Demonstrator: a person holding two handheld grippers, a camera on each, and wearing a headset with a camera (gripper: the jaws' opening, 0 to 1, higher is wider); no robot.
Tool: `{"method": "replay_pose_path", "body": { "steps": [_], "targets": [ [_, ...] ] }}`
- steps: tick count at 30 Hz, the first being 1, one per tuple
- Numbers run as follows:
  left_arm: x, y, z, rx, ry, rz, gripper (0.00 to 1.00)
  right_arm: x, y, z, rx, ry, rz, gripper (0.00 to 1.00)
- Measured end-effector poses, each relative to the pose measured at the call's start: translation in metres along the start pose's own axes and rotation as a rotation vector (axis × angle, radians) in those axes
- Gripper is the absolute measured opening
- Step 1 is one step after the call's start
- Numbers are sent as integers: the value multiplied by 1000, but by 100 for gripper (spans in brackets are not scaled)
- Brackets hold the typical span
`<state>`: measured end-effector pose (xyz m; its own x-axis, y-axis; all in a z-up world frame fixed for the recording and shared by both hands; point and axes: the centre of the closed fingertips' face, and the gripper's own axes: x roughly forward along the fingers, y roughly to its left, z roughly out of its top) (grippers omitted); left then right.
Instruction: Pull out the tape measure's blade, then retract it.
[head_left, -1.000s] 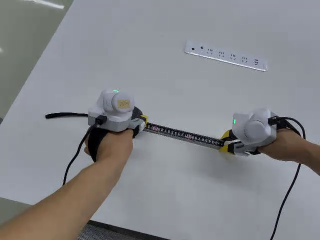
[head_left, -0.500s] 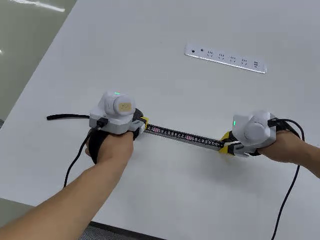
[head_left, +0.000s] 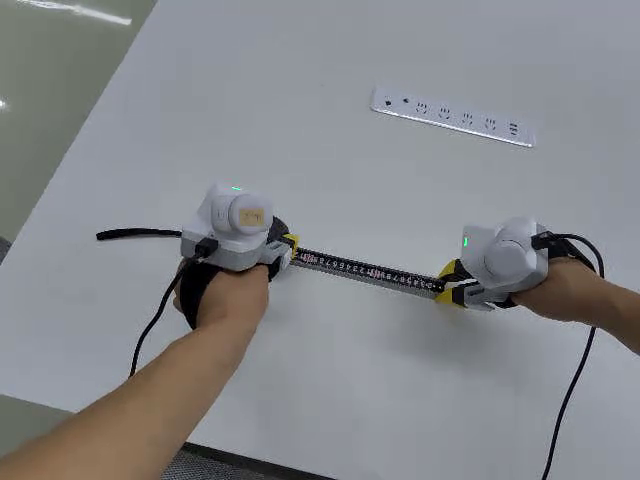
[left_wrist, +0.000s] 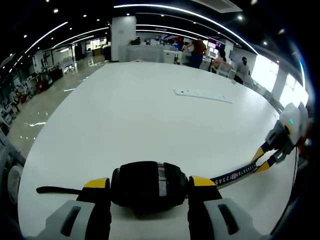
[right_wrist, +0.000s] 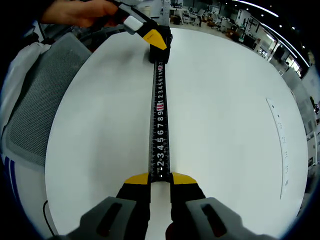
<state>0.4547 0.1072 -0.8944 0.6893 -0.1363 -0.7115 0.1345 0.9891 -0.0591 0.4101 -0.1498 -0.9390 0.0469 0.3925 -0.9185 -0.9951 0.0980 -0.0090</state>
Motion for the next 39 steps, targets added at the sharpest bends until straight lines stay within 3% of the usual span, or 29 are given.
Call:
{"method": "replay_pose_path", "body": {
  "steps": [12, 20, 39],
  "targets": [
    [0, 0, 1, 3, -12, -5, 58, 4, -2, 6, -1, -11, 2, 14],
    [3, 1, 0, 9, -15, -11, 58, 9, 0, 24, 0, -24, -1, 14],
    [4, 1, 0, 11, -16, -13, 58, 17, 0, 43, -6, -44, -9, 14]
  ]
}}
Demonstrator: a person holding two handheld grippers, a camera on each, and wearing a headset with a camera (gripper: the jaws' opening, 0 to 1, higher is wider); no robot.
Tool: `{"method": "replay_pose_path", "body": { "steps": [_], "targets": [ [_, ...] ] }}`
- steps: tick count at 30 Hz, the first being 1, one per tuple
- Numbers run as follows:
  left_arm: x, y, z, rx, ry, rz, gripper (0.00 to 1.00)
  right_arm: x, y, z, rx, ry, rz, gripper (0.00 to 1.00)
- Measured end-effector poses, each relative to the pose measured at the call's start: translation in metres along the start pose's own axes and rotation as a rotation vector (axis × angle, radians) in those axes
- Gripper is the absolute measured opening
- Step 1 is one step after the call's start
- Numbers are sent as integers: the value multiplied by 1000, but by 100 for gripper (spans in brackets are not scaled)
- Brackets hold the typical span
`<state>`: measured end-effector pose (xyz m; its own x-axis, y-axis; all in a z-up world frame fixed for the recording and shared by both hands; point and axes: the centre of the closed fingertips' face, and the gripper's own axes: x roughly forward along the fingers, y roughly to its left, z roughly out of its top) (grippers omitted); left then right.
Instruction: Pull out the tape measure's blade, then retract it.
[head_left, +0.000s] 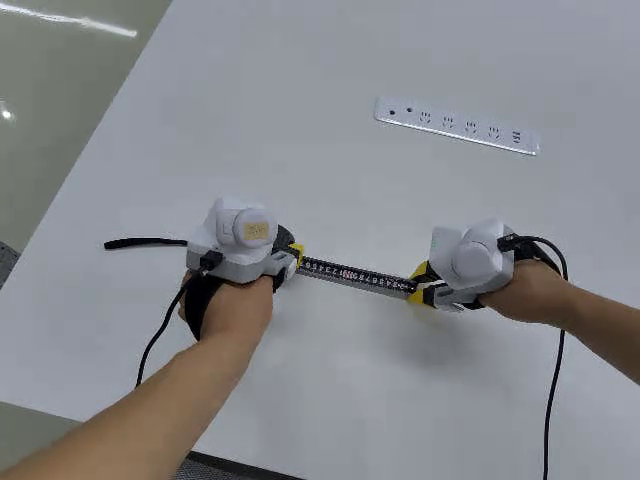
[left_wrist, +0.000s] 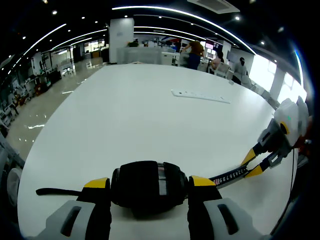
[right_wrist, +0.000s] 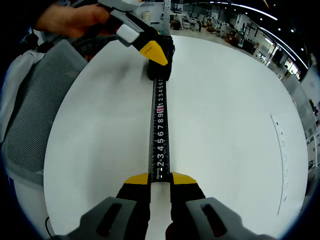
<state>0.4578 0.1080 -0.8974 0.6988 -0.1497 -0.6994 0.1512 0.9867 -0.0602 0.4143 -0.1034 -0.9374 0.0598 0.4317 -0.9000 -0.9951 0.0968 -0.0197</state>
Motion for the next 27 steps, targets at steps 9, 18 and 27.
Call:
{"method": "replay_pose_path", "body": {
  "steps": [9, 18, 27],
  "targets": [
    [-1, 0, 0, 5, 3, -5, 58, 8, 1, 17, 5, -27, 7, 14],
    [-1, -1, 0, 8, 3, -7, 58, 11, 1, 26, 25, -39, 26, 14],
    [-2, -1, 0, 11, 7, -11, 58, 18, 0, 35, 27, -53, 34, 14]
  ]
}}
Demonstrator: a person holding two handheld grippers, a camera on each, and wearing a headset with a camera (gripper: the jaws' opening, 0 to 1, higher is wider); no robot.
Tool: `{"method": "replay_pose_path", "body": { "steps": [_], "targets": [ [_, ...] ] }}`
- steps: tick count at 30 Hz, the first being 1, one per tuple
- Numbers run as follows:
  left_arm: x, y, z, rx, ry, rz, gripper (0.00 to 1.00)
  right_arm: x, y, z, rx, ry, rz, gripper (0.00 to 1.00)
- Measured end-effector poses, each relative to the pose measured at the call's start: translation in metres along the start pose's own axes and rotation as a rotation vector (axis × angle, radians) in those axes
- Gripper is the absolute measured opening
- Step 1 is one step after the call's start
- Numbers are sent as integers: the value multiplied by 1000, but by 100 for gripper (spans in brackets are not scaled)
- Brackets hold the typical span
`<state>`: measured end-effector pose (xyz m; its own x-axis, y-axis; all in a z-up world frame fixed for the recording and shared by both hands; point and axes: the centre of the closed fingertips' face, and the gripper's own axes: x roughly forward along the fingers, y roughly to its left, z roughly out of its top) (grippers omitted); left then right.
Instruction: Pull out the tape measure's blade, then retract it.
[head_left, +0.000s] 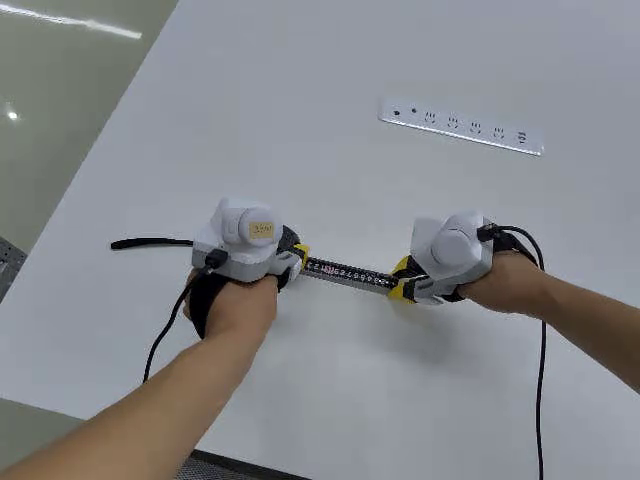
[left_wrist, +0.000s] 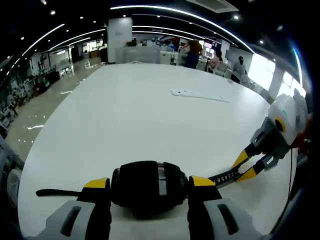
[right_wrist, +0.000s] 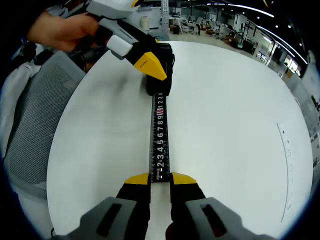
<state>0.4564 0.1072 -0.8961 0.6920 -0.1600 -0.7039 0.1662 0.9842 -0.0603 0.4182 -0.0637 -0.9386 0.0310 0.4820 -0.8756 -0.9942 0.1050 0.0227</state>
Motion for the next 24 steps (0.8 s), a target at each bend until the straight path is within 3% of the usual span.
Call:
{"method": "replay_pose_path", "body": {
  "steps": [24],
  "targets": [
    [2, 1, 0, 3, 3, -4, 58, 15, 0, 25, -34, -15, -7, 14]
  ]
}}
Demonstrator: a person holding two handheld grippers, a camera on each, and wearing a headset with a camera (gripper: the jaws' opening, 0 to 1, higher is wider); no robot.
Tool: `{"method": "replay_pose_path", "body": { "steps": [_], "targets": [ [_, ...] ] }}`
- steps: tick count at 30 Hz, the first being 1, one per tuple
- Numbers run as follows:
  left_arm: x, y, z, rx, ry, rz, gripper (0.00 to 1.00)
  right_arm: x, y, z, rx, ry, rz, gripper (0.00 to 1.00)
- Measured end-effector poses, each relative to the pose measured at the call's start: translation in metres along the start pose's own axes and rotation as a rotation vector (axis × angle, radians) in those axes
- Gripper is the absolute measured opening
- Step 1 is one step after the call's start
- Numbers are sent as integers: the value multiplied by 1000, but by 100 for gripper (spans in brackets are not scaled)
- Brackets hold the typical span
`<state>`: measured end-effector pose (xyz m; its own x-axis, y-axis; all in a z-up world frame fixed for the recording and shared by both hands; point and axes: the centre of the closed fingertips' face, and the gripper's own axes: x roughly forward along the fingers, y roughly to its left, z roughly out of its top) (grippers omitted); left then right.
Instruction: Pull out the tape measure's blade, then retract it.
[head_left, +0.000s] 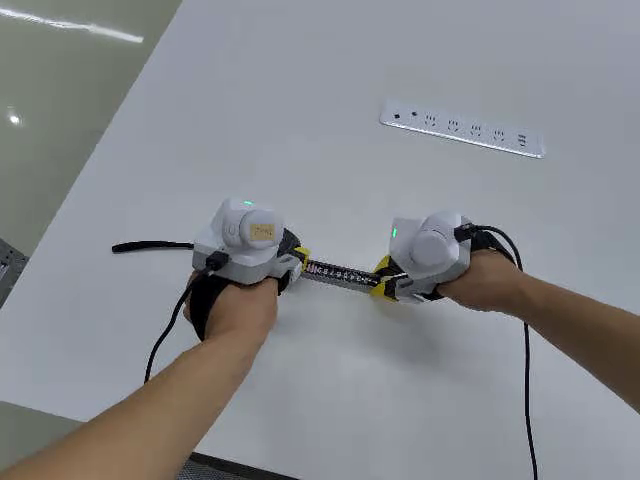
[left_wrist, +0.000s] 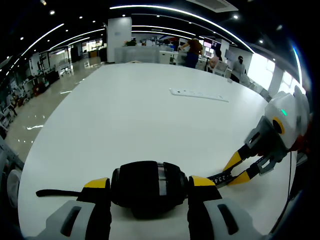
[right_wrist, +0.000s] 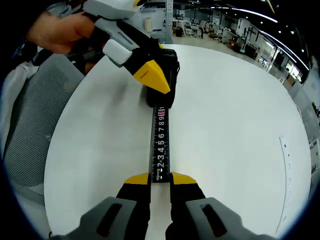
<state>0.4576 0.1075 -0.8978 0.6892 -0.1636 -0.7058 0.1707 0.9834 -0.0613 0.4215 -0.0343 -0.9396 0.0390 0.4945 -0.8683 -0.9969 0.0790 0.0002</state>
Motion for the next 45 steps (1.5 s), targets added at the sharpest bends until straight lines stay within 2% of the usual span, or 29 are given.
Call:
{"method": "replay_pose_path", "body": {
  "steps": [29, 32, 45],
  "targets": [
    [-1, 0, 0, 7, 1, -4, 58, 15, -1, 30, -26, -35, -14, 14],
    [-1, 0, 0, 9, -1, -4, 58, 17, 0, 33, -74, -30, -17, 14],
    [-1, -1, 0, 10, 0, -7, 58, 22, -1, 46, -67, -52, -28, 14]
  ]
}}
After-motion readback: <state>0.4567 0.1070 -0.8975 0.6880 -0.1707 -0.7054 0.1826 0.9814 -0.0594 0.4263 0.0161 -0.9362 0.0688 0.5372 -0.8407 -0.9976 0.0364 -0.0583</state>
